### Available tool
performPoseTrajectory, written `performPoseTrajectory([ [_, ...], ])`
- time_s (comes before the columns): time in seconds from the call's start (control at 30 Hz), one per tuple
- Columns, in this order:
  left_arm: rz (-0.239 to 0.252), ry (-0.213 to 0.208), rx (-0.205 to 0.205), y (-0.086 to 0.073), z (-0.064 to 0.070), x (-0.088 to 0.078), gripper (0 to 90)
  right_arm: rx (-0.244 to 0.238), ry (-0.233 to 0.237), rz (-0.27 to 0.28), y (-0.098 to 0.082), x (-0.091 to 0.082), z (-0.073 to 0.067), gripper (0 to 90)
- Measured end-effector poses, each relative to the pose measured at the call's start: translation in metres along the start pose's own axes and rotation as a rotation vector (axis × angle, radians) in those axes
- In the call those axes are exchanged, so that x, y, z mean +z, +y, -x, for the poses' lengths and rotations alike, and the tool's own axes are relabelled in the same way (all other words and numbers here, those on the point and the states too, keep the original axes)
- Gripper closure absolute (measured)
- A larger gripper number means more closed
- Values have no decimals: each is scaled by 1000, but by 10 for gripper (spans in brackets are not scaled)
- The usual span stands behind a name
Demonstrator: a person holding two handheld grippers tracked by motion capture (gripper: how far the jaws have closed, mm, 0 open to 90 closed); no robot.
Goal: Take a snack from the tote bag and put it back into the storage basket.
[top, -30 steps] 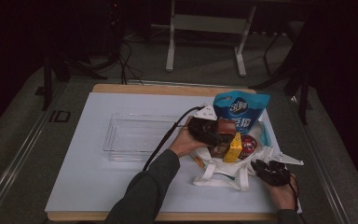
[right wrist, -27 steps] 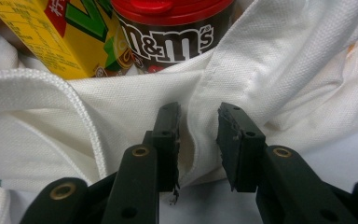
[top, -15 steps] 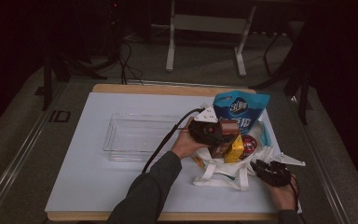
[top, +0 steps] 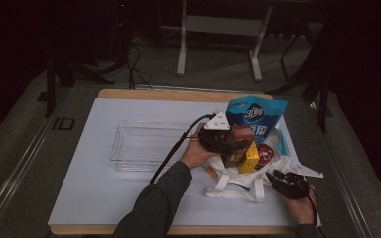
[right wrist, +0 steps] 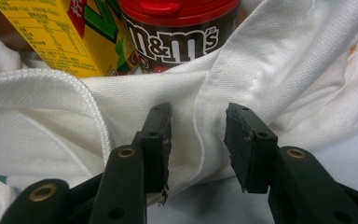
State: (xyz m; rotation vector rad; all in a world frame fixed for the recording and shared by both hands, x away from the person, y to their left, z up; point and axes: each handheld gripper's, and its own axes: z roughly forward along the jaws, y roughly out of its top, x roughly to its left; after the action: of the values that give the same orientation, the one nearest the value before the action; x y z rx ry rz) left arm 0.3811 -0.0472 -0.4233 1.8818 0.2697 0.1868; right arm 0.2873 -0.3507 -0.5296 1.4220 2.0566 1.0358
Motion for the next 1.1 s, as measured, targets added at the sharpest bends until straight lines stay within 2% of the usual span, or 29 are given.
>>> performPoseTrajectory([
  [0.27,34,7,-10,8,1,-13,426,13,3,13,-1,0,1,607],
  [0.43,49,19,-1,13,4,-20,427,47,4,27,-3,0,2,612],
  [0.87,68,18,-14,21,8,-33,427,58,-40,22,-2,1,-4,603],
  [1.1,80,7,-30,22,7,-40,428,57,-42,21,-3,1,-4,601],
])
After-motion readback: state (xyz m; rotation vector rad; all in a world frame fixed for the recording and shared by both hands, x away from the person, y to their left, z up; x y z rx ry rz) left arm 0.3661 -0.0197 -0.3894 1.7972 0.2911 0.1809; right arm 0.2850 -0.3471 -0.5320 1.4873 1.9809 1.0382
